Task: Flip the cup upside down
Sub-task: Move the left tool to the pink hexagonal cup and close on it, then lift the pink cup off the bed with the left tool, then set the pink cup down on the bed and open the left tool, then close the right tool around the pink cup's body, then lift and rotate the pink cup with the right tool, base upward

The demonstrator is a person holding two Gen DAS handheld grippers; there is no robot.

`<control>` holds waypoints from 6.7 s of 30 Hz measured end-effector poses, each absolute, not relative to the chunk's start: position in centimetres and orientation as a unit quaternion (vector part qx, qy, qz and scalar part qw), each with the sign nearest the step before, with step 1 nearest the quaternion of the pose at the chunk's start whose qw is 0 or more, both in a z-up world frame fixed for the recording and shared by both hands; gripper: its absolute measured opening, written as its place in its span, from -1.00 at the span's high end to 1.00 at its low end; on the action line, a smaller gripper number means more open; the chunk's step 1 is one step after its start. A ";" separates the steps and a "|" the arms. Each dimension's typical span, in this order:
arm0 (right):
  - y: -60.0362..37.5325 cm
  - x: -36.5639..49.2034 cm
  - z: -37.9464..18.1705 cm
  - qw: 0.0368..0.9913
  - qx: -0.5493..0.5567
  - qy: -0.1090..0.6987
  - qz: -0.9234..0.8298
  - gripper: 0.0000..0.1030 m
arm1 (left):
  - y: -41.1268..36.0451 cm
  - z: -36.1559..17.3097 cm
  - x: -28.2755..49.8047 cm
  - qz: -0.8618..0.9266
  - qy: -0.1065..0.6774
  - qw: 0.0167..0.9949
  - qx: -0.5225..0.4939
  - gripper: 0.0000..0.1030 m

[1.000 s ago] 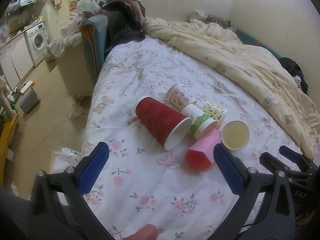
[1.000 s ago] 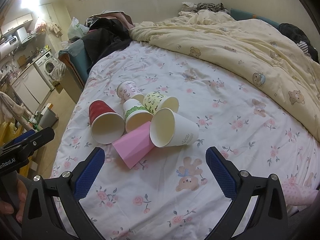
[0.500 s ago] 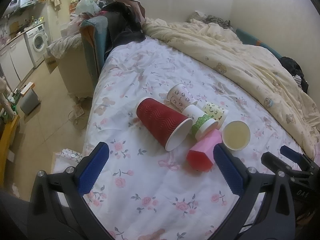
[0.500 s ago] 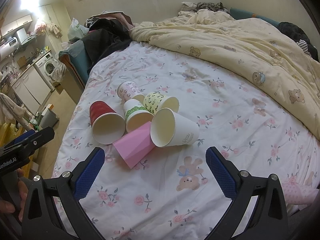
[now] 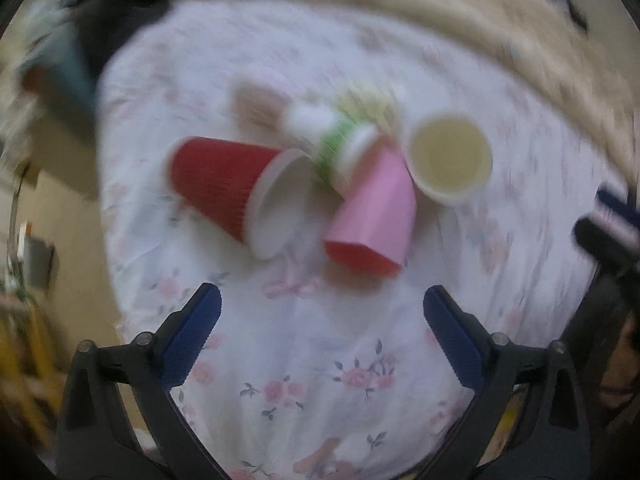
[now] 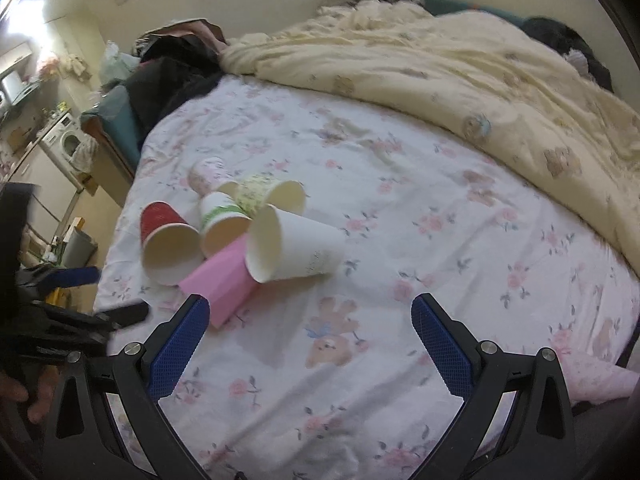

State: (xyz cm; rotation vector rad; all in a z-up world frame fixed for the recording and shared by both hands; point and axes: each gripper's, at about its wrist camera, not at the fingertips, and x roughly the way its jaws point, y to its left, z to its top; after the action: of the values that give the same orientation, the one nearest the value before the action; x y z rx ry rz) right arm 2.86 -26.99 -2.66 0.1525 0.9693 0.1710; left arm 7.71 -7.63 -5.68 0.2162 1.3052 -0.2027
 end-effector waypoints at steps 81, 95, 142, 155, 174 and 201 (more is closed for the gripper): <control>-29.2 2.7 -4.1 0.839 0.135 0.519 0.089 -1.00 | -7.8 -4.1 0.9 -0.027 0.634 0.769 -0.074 -0.73; -27.4 2.9 -5.2 0.835 0.112 0.531 0.096 -1.00 | -0.7 -3.9 2.1 0.013 0.600 0.797 -0.063 -0.73; -13.9 6.0 -13.7 0.635 0.095 0.728 0.239 -0.21 | 3.6 -4.3 2.2 0.057 0.582 0.805 -0.101 -0.73; -17.2 4.8 -6.8 0.686 0.124 0.659 0.283 -0.21 | 3.2 -4.4 1.9 0.053 0.563 0.815 -0.122 -0.73; -21.5 5.1 -6.4 0.742 0.166 0.596 0.257 -0.21 | -2.7 -2.9 1.1 -0.072 0.525 0.844 -0.082 -0.73; -20.2 4.1 -4.5 0.766 0.121 0.561 0.291 -0.18 | -7.4 -5.4 0.0 -0.186 0.577 0.794 -0.054 -0.73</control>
State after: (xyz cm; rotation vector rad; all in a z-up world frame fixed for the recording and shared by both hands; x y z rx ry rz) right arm 4.08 -20.17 -4.52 0.2623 1.2183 0.6329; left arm 0.04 -7.36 -5.39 -0.1165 1.2406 -0.3993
